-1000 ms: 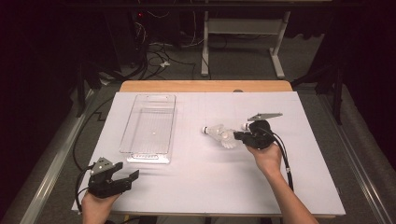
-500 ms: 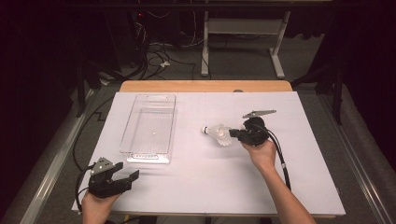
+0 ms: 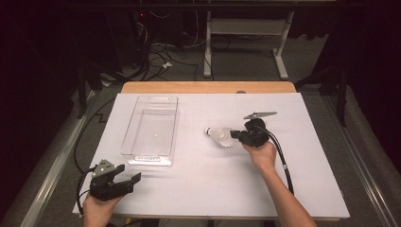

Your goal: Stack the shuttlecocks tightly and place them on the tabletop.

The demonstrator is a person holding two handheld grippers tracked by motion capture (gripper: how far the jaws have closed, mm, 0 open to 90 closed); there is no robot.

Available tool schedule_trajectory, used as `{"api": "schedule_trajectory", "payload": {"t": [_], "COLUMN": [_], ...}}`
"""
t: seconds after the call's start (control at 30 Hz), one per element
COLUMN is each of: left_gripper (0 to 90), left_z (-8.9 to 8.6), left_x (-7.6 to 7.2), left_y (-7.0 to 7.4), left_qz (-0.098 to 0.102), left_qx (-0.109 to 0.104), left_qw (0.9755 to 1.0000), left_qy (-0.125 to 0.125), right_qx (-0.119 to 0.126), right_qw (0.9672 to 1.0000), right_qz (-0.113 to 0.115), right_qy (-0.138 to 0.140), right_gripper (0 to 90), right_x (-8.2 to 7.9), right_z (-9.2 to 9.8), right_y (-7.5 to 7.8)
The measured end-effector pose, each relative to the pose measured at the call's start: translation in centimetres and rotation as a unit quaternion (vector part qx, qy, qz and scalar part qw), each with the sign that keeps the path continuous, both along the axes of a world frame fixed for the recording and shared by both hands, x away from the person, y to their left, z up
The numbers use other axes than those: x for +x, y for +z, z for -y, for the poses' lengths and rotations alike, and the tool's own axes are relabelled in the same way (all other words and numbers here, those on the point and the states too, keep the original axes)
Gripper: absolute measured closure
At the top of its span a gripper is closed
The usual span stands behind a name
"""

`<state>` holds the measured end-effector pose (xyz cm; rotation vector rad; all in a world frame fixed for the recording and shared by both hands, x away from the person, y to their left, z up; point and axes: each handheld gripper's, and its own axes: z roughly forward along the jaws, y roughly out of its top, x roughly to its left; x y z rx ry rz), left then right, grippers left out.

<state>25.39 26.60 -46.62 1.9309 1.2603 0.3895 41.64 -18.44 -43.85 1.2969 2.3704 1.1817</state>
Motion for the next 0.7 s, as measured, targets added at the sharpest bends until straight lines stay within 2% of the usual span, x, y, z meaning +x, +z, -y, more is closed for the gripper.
{"api": "schedule_trajectory", "payload": {"t": [0.37, 0.57, 0.7], "left_gripper": [27.5, 27.5, 27.5], "left_z": [0.1, 0.2, 0.2], "left_x": [0.0, 0.0, 0.0], "left_y": [0.0, 0.0, 0.0], "left_qz": [0.001, 0.001, 0.002], "left_qx": [0.003, 0.003, 0.003], "left_qw": [1.0000, 1.0000, 1.0000], "left_qy": [-0.002, -0.003, -0.003], "right_qx": [-0.035, -0.066, -0.070], "right_qw": [0.9991, 0.9973, 0.9969], "right_qz": [0.006, -0.002, -0.006], "right_qy": [-0.024, -0.031, -0.033], "right_gripper": [89.6, 88.5, 88.5], "right_x": [0.5, 0.5, 0.7], "right_z": [-0.4, -0.7, -1.0], "right_y": [-0.6, -1.2, -1.6]}}
